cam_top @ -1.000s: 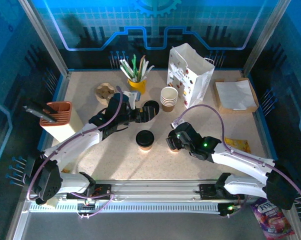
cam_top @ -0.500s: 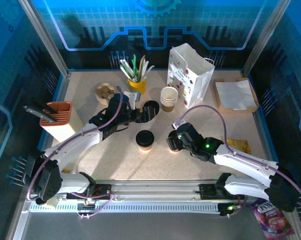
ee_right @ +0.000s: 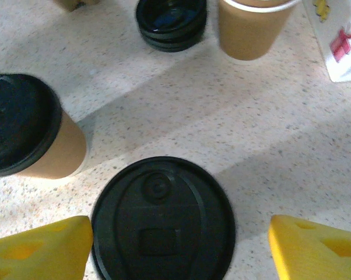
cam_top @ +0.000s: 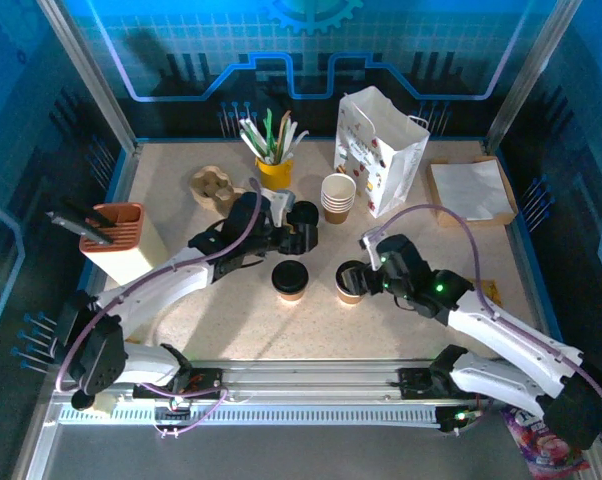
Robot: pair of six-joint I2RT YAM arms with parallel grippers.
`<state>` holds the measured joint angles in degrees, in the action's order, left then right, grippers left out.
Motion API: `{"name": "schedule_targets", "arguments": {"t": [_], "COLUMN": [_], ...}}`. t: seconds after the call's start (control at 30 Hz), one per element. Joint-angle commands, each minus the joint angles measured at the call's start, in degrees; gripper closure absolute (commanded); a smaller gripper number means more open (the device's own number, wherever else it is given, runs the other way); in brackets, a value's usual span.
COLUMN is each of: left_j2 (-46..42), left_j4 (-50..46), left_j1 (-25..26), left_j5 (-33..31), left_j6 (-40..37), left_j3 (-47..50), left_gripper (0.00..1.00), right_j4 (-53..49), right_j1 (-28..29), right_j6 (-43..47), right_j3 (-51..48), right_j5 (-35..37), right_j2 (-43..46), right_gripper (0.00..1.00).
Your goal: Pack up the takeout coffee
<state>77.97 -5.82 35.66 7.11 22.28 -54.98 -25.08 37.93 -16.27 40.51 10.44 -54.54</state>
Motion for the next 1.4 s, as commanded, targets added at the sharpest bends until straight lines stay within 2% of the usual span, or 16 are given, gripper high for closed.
{"name": "schedule_targets", "arguments": {"t": [0.0, 0.2, 0.47, 0.93, 1.37], "left_j2": [2.26, 7.70, 14.91, 19.93, 19.19], "left_j4": [-3.33, -9.08, -16.04, -18.39, -18.39], "left_j1": [2.88, 7.54, 11.84, 13.64, 13.69], "left_j5": [-3.08, -5.63, -7.21, -6.85, -6.72], "left_j6": [-5.38, -11.47, -16.81, -19.27, -19.51], "left_j3": [-3.62, -9.13, -15.64, -18.09, -16.32], "left_gripper": [0.17, 0.17, 0.17, 0.17, 0.17], "right_j4": [-4.59, -3.83, -4.40, -3.84, -3.00], "right_j1": [-6.22, -15.74, -20.62, -21.13, -21.00], "right_j6": [-0.66, -1.94, -2.27, -3.98, -5.61], "right_j3": [1.50, 1.54, 0.91, -1.55, -4.37], "right_j5": [-10.84, -22.23, -24.84, -24.94, -25.44], "right_j2": [0.07, -2.24, -5.41, -7.25, -6.67], "right_gripper": [0.20, 0.20, 0.22, 0.26, 0.30]}}
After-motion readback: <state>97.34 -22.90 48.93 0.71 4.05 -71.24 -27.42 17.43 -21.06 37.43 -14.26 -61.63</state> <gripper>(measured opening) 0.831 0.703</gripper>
